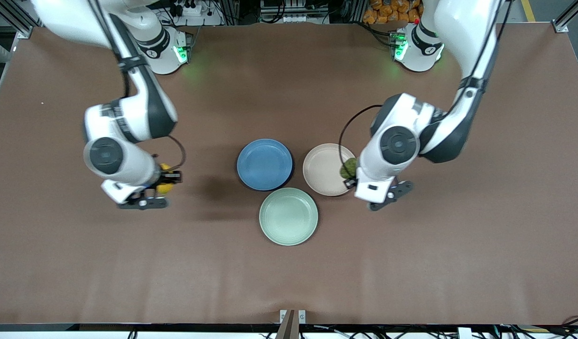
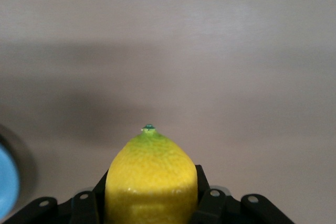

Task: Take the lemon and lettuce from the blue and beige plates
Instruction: 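Lift the lemon off the blue plate while the left gripper carries the lettuce away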

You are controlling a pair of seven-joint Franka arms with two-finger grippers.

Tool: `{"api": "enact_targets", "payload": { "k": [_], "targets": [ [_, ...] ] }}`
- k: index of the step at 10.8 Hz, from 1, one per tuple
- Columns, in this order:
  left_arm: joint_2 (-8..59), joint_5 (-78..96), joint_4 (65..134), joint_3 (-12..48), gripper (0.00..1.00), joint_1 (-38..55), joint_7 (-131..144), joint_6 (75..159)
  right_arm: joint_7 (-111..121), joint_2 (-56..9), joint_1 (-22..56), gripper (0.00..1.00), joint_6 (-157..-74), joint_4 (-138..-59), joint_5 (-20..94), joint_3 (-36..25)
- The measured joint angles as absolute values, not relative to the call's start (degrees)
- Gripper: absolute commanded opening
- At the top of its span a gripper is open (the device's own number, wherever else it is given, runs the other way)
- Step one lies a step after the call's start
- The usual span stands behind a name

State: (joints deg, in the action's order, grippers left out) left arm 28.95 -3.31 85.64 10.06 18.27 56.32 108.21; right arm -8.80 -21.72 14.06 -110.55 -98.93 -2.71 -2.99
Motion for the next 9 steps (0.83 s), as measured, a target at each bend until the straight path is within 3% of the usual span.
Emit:
{"api": "enact_targets", "payload": {
  "k": [4, 9],
  "targets": [
    [28.1, -4.4, 86.1, 9.8, 0.0, 9.4, 41.8, 106.0, 2.8, -21.1, 12.8, 0.06, -115.5, -104.5, -0.2, -10.2],
    [31.9, -5.2, 87.9, 9.6, 0.0, 0.1, 27.8, 106.0, 5.5, -21.1, 11.2, 0.06, -133.4, -116.2, 0.0, -11.3]
  ]
}}
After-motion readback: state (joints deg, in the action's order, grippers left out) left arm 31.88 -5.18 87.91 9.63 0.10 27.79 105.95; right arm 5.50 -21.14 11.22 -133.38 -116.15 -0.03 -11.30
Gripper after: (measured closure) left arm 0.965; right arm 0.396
